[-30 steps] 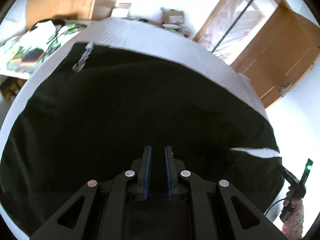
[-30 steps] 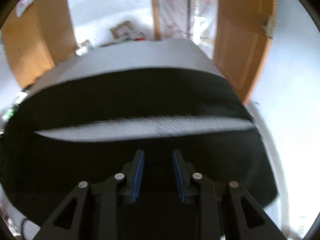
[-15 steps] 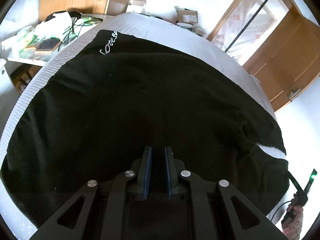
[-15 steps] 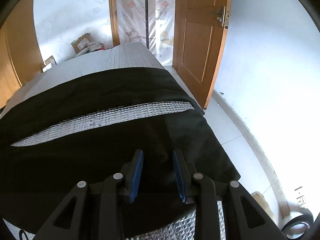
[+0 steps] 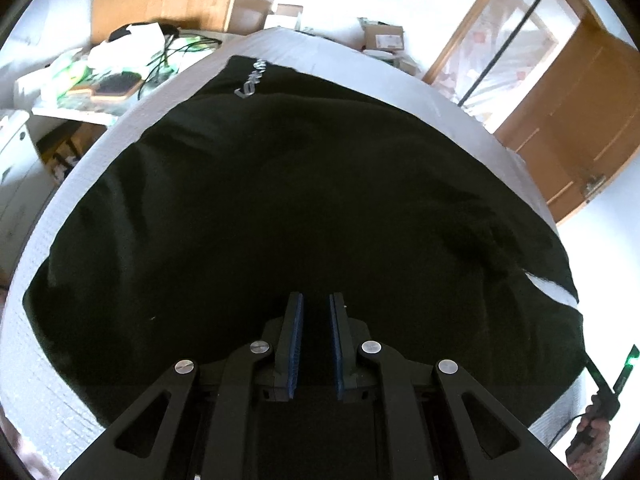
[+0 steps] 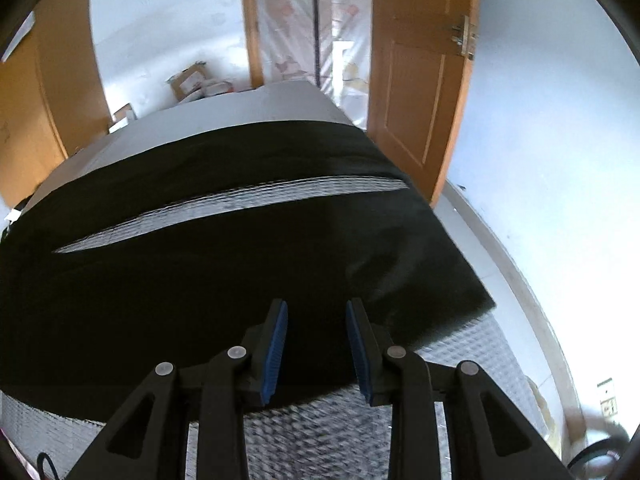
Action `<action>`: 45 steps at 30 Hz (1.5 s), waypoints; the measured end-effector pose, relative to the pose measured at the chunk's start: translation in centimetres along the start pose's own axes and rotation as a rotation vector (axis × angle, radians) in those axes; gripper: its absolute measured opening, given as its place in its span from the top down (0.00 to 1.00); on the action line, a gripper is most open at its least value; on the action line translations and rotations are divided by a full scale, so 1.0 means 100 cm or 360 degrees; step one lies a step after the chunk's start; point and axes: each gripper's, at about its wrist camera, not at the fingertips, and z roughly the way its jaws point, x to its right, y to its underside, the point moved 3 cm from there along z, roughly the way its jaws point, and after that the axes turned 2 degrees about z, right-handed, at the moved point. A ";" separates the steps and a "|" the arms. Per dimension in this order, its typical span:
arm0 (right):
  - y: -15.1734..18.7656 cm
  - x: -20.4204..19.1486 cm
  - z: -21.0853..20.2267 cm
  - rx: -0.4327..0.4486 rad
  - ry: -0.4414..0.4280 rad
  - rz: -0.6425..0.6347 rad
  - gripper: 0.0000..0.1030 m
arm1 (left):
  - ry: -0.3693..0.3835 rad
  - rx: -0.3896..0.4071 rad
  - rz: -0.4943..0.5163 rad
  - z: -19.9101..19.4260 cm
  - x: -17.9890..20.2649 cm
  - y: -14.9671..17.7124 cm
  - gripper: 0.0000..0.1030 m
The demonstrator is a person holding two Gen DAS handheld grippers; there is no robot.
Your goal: Fold clothes
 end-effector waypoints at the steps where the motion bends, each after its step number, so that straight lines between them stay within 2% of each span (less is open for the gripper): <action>1: 0.002 0.001 -0.001 -0.0005 0.0008 0.0005 0.70 | -0.0002 0.0009 -0.0011 -0.002 -0.003 0.001 0.87; 4: 0.004 -0.002 -0.006 0.0008 0.0004 0.0020 0.70 | -0.0007 0.0028 -0.0037 -0.008 -0.011 0.003 0.87; 8: 0.000 -0.034 -0.012 0.0065 -0.0158 -0.0061 0.70 | -0.0012 0.0057 -0.0072 -0.015 -0.022 0.006 0.87; 11: 0.006 -0.062 -0.007 0.0037 -0.0264 -0.0142 0.70 | -0.0016 0.0069 -0.0108 -0.019 -0.032 0.008 0.87; 17: 0.018 -0.080 0.001 -0.0058 -0.0332 -0.0124 0.70 | -0.0028 0.0100 -0.0199 -0.033 -0.056 0.014 0.87; 22: 0.000 -0.117 -0.006 -0.0009 -0.0466 -0.0218 0.70 | -0.0067 0.0231 -0.0244 -0.060 -0.071 0.010 0.87; 24: -0.014 -0.146 -0.012 0.0025 -0.0562 -0.0310 0.70 | -0.0093 0.0244 -0.0281 -0.065 -0.082 0.009 0.87; 29: -0.051 -0.224 -0.017 0.0088 -0.0773 -0.0517 0.70 | -0.0114 0.0188 -0.0334 -0.061 -0.102 0.010 0.87; 35: -0.086 -0.333 -0.014 0.0139 -0.0970 -0.0843 0.70 | -0.0062 0.0207 -0.0318 -0.064 -0.097 0.005 0.87; 40: -0.101 -0.415 -0.004 0.0107 -0.1108 -0.1002 0.70 | -0.0018 0.0214 -0.0284 -0.066 -0.090 -0.001 0.87; 45: -0.112 -0.482 0.020 0.0032 -0.1214 -0.1137 0.70 | -0.0029 0.0199 -0.0203 -0.062 -0.079 -0.015 0.87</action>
